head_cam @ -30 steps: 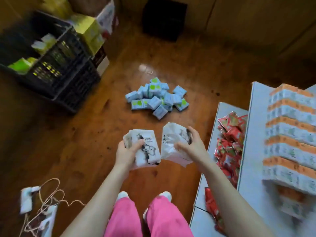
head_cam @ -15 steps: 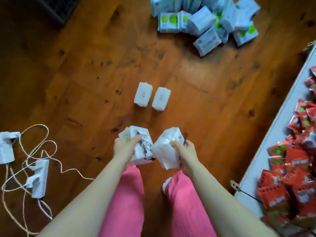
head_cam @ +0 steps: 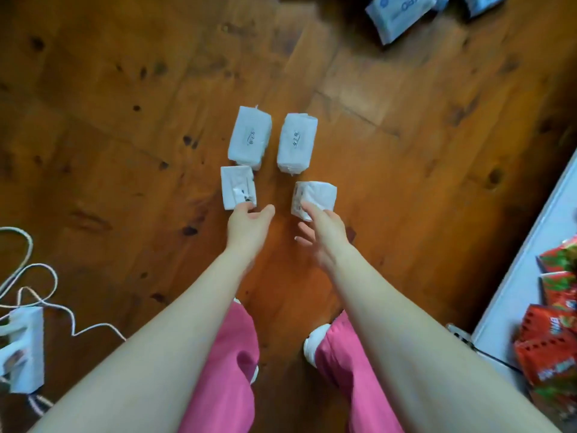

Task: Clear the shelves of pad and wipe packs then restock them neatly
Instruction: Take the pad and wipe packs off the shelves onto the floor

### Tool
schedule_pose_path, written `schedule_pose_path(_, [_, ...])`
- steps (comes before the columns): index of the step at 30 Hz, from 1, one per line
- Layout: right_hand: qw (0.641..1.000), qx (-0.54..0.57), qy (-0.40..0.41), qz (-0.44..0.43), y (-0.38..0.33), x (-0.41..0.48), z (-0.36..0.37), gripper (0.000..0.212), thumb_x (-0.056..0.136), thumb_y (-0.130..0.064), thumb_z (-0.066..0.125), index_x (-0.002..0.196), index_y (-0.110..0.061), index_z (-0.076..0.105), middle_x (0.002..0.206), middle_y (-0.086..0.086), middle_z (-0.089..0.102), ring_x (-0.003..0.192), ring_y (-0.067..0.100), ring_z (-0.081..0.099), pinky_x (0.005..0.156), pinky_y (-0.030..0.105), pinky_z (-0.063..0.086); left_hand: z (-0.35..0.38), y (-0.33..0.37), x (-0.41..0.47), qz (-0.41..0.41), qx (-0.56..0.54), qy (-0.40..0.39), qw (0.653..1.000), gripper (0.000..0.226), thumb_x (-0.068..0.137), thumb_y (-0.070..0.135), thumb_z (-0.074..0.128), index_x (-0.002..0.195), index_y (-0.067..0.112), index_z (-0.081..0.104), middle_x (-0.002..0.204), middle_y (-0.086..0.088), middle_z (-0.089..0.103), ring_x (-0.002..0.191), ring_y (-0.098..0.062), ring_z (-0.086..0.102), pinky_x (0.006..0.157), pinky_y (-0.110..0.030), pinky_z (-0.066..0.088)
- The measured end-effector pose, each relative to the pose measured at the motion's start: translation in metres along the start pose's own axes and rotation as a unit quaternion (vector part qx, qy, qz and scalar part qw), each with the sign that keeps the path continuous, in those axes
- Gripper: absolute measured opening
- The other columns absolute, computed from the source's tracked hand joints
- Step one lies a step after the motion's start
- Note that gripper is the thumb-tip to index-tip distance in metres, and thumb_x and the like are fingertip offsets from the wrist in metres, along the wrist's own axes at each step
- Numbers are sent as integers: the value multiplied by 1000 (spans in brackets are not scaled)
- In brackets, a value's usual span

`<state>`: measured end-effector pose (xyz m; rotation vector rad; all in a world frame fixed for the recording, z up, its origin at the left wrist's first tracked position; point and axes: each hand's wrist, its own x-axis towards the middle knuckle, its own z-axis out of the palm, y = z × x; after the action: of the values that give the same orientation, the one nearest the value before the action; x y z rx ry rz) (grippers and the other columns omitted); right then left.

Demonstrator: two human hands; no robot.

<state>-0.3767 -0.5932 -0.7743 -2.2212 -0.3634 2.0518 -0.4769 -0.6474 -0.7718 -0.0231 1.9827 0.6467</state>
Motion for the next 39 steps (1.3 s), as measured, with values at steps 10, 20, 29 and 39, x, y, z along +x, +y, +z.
schedule_pose_path(10, [997, 45, -1, -69, -96, -199, -117, 6, 90, -17, 59, 95, -13, 56, 95, 3, 63, 89, 13, 62, 74, 29, 50, 15, 131, -205, 121, 105, -96, 982, 37, 89, 29, 59, 122, 12, 55, 111, -7, 65, 105, -20, 61, 95, -42, 48])
schedule_pose_path(20, [964, 106, 14, -242, -210, -405, -277, 32, 92, -22, 58, 120, -7, 52, 109, 5, 59, 98, 16, 60, 85, 34, 50, 75, 284, -431, 278, 79, -179, 940, 35, 89, 33, 60, 118, 14, 57, 115, -9, 65, 106, -22, 62, 93, -42, 50])
schedule_pose_path(29, [898, 229, 79, -367, -237, -538, -374, 11, 90, -20, 59, 99, -13, 57, 94, 8, 61, 78, 15, 62, 62, 21, 50, 112, 361, -573, 393, 78, -308, 863, 12, 90, 26, 60, 100, 19, 58, 96, -7, 68, 92, -20, 66, 78, -28, 48])
schedule_pose_path(39, [819, 330, 243, -401, -173, -637, -427, 19, 88, -24, 62, 104, -14, 58, 94, 4, 66, 86, 16, 66, 72, 25, 50, 133, 368, -683, 421, 205, -489, 736, 22, 90, 30, 60, 106, 15, 62, 90, -7, 71, 87, -17, 68, 83, -40, 52])
